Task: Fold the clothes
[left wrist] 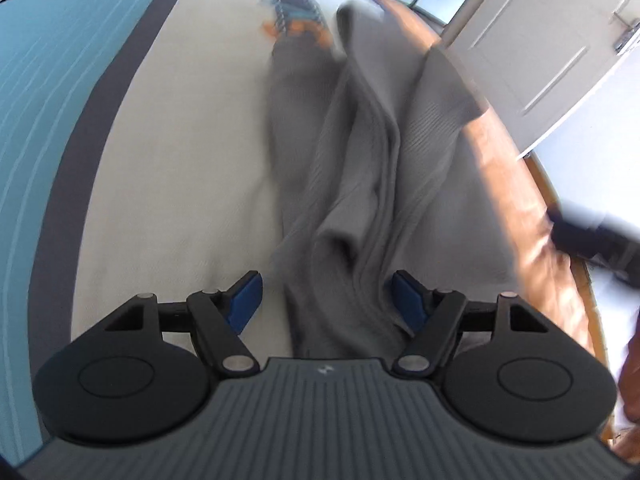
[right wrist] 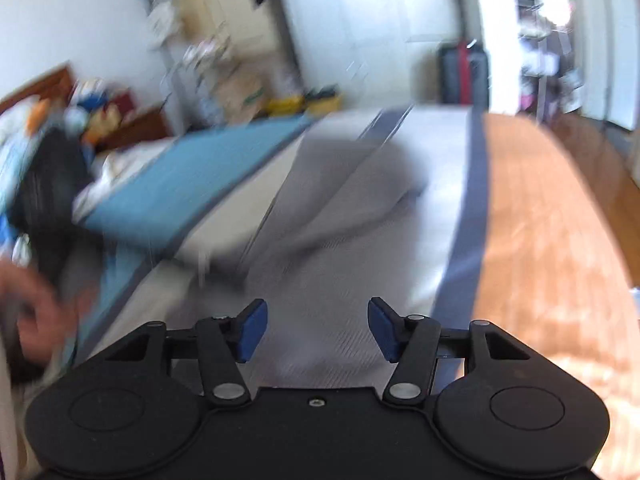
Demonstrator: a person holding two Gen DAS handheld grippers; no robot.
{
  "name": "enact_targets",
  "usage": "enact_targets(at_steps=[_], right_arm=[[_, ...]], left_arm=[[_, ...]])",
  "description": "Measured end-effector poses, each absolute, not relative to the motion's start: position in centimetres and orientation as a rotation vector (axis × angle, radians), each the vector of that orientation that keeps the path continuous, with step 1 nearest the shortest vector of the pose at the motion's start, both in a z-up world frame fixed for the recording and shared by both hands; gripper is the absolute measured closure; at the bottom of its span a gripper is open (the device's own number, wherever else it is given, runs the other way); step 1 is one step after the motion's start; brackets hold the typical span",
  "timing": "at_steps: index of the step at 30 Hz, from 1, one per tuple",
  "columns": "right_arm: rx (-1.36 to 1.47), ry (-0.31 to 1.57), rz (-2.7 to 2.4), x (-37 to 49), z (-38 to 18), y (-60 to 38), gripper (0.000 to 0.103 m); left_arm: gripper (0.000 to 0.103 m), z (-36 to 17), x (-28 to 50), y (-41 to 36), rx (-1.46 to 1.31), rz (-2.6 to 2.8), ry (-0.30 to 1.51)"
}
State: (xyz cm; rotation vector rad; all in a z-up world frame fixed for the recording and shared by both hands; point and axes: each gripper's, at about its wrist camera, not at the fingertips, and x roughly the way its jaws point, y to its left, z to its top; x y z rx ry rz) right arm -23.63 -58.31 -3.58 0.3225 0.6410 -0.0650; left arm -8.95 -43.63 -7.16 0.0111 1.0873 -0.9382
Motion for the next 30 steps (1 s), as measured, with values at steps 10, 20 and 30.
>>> enact_targets(at_steps=[10, 20, 30], right_arm=[[0.509, 0.746, -0.106, -14.8, -5.5, -64.4, 0.041], [0.314, 0.673, -0.027, -11.1, -3.5, -62.5, 0.089], [0.254, 0.672, 0.104, -5.3, -2.1, -61.2, 0.092]], left_arm=[[0.030, -9.1, -9.1, -42.0, -0.003, -0.919, 1.105], [0.034, -7.5, -7.9, -40.1, -0.135, -0.943, 1.001], [0.032, -6.7, -5.6, -42.2, -0.256, -1.030, 1.018]])
